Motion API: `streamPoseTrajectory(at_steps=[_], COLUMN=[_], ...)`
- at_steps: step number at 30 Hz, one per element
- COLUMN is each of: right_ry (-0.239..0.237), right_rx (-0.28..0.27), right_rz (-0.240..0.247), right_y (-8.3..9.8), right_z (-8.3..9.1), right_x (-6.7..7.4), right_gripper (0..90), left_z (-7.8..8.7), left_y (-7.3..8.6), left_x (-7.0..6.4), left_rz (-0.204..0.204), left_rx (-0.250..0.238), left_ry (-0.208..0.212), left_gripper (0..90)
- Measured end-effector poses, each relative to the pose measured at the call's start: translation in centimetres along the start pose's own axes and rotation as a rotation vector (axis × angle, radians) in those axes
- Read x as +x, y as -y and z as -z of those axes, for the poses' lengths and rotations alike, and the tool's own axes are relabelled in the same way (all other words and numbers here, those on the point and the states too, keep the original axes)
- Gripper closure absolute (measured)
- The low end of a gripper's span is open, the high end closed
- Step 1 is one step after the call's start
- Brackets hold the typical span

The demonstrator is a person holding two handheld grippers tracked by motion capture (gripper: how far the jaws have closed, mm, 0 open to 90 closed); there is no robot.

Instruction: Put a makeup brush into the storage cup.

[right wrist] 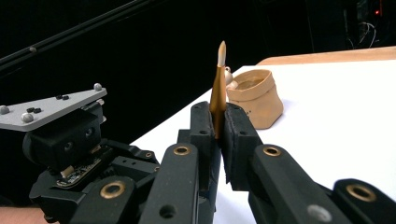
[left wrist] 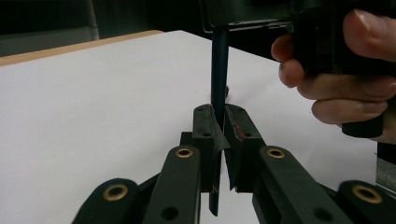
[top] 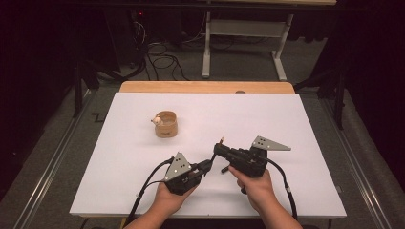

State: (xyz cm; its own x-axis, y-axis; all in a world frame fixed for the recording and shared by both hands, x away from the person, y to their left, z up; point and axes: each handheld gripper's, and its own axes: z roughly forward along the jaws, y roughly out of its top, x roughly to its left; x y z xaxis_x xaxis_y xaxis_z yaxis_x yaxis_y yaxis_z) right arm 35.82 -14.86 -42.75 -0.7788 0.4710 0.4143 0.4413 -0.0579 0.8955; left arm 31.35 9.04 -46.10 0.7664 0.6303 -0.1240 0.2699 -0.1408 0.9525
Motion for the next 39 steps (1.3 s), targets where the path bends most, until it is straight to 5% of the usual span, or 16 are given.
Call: streamPoseTrajectory(at_steps=[10, 20, 39], right_ry=[0.030, 0.054, 0.064], right_rx=[0.016, 0.061, 0.110], right_rz=[0.078, 0.184, 0.262], right_y=[0.0, 0.3, 0.9], right_z=[-0.2, -0.7, -1.4], right_x=[0.7, 1.6, 2.5], right_gripper=[85.1, 85.1, 85.0], left_z=[0.0, 0.1, 0.4], left_y=[-0.2, -0.3, -0.4], left_x=[0.1, 0.1, 0.3], left_rz=[0.020, 0.026, 0.030], left_rx=[-0.004, -0.008, -0.010], left_ry=[0.011, 0.009, 0.012], left_gripper=[66.6, 66.6, 72.4])
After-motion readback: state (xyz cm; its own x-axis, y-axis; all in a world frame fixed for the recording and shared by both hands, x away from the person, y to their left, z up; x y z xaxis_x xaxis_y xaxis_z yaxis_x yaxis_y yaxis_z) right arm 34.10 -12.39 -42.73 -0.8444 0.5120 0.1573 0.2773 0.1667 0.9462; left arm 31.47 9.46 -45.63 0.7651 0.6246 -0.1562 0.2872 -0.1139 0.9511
